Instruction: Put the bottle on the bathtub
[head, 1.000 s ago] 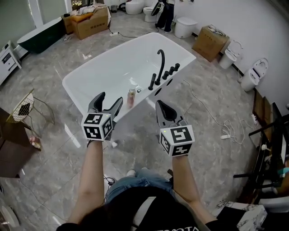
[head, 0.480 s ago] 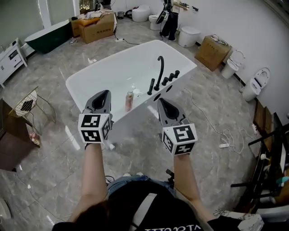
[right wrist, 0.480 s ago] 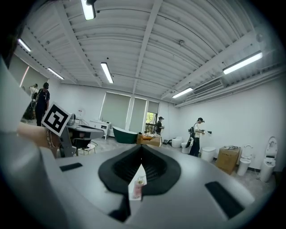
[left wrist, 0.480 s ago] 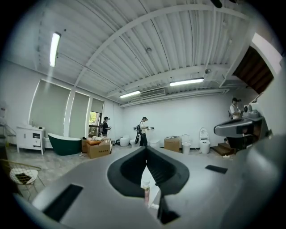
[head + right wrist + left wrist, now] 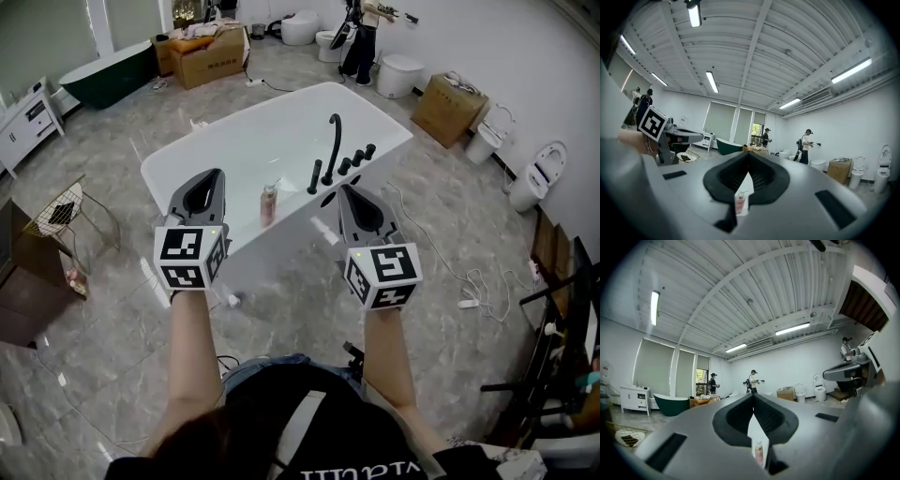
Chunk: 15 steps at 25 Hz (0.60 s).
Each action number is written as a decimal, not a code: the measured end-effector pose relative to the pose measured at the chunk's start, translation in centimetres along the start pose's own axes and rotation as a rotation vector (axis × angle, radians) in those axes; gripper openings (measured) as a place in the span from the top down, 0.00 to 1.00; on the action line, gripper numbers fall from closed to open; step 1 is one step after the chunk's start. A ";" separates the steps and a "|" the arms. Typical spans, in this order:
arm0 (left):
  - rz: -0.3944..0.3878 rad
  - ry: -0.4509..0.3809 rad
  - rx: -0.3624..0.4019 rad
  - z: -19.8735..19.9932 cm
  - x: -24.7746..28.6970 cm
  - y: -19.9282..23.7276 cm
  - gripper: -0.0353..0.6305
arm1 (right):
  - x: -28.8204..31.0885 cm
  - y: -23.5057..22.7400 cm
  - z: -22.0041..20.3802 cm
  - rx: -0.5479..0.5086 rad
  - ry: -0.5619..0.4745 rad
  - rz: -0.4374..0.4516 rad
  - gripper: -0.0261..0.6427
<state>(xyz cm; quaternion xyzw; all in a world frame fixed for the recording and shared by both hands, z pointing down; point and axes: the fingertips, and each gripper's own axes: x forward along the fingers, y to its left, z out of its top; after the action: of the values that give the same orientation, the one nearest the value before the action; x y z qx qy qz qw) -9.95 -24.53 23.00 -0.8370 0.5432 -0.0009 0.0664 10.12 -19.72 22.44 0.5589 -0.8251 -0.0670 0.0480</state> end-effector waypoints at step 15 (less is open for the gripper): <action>0.020 -0.073 0.056 2.2 -1.3 -0.5 0.93 | -0.8 -0.5 1.3 -0.025 -0.043 0.003 0.94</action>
<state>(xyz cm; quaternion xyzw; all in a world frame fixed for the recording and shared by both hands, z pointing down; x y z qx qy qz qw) -9.81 -22.93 20.92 -0.8289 0.5483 0.0150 0.1095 10.69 -19.13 21.05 0.5554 -0.8259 -0.0895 0.0374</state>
